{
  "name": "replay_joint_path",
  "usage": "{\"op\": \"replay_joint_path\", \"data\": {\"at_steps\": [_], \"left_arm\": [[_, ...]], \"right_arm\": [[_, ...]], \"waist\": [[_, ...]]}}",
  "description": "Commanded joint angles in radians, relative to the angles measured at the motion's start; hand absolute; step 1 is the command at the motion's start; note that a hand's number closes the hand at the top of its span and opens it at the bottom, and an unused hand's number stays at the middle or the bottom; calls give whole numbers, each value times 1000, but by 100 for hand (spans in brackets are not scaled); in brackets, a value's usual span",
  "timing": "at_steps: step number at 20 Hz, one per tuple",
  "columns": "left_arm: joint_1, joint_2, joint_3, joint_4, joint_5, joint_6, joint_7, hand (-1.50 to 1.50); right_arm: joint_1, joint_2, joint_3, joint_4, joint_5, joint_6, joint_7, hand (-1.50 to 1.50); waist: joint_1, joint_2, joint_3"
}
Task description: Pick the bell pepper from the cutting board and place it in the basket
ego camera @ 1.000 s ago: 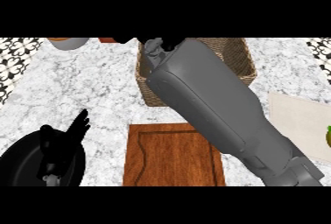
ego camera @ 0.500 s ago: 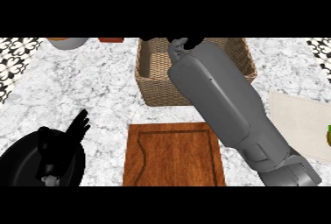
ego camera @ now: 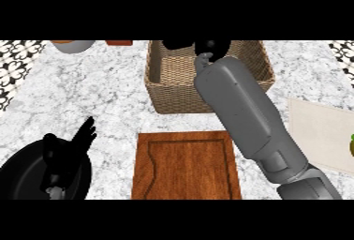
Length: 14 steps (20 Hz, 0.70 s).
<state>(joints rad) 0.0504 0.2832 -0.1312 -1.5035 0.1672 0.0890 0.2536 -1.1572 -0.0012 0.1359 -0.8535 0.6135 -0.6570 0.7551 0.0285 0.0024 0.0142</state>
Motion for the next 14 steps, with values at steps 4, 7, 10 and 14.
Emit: {"op": "replay_joint_path", "data": {"at_steps": [4, 7, 10, 14], "left_arm": [[78, 21, 22, 72, 6, -9, 42, 0], [59, -24, -8, 31, -26, 46, 80, 0], [69, -15, 5, 103, -31, 7, 0, 0], [117, 20, 31, 30, 8, -27, 47, 0]], "right_arm": [[36, -67, 48, 149, 135, 34, 46, 150], [71, -75, 53, 138, 112, 74, -26, -150], [47, -102, 32, 177, 116, 53, -84, -150], [76, -89, 32, 118, 127, 31, -62, -150]], "waist": [[-18, 0, -15], [-23, -2, -14], [-13, 5, -15], [-18, -2, -14]]}}
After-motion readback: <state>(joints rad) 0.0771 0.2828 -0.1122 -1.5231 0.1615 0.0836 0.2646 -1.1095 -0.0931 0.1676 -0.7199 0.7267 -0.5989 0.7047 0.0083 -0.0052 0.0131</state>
